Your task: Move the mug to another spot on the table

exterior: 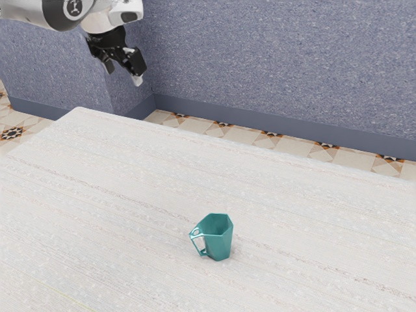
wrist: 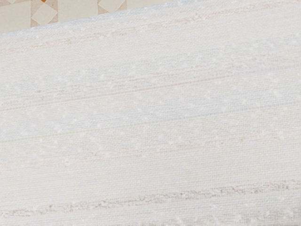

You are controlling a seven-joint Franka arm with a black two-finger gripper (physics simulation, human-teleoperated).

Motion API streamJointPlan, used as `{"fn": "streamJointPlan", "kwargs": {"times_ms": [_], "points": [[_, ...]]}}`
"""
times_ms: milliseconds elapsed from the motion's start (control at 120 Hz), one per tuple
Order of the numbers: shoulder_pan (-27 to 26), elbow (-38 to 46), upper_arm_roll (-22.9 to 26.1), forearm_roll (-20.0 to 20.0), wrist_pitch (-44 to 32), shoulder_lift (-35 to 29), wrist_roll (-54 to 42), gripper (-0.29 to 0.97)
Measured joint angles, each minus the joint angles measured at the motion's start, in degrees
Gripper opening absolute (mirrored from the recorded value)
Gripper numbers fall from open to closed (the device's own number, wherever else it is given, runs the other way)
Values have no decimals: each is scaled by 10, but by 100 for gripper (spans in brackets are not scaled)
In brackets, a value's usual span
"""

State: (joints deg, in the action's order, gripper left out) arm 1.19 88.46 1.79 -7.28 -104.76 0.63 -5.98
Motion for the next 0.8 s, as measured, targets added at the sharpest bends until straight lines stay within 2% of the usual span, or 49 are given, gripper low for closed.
{"fn": "streamJointPlan", "kwargs": {"times_ms": [217,433,608,800], "points": [[-13,16,0,1,27,13,-5,68],[-58,71,8,10,49,45,-7,68],[-59,134,25,59,54,50,-9,68],[-57,172,41,87,29,90,-17,68]]}}
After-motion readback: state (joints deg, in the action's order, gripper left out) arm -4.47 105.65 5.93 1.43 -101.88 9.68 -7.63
